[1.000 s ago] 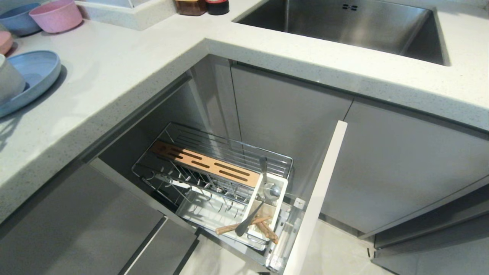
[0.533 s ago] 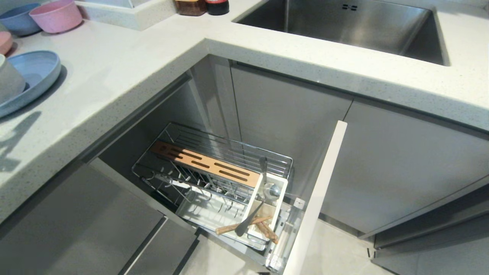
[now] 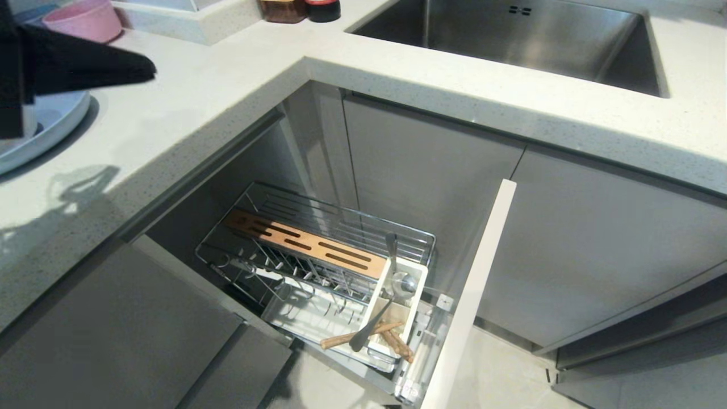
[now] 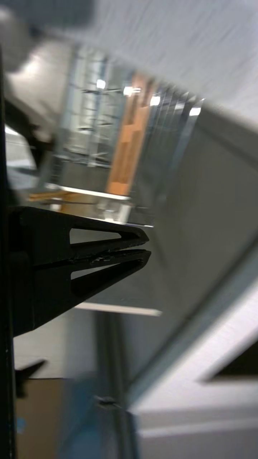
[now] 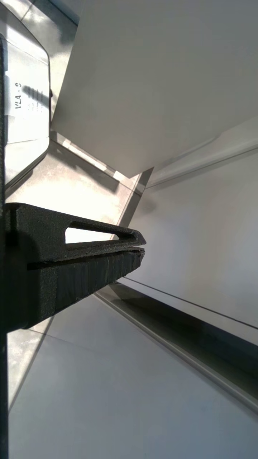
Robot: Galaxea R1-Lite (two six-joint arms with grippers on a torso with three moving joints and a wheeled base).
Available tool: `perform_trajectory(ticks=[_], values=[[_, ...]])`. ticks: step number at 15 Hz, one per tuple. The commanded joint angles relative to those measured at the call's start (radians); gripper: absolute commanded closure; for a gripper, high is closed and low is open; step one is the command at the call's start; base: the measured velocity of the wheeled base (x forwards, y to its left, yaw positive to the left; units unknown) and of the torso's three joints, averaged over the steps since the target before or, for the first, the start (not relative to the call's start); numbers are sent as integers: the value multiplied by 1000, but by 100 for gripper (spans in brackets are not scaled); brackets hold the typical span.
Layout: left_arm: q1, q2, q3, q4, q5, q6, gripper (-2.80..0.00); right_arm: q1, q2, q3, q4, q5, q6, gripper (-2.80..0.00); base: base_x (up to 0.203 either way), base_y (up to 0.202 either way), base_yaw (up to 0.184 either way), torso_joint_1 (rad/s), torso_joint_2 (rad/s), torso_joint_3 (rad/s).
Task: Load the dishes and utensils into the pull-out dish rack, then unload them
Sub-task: Take the chopsticks out of the cupboard
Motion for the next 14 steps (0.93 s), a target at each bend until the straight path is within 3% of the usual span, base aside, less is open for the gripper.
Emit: perform_trajectory(ticks=[1,8,11,14], values=[[-56,101,-11,93,-1,10,0,0,1,3,0,0,0,0,0,0,0,0,0,0],[-156,349,-205,524,-5,28,0,0,1,3,0,0,0,0,0,0,0,0,0,0],[-183,497,-269,646,-7,27,0,0,1,3,0,0,0,0,0,0,0,0,0,0],[-210,583,-291,690,-10,24,0,0,1,3,0,0,0,0,0,0,0,0,0,0]])
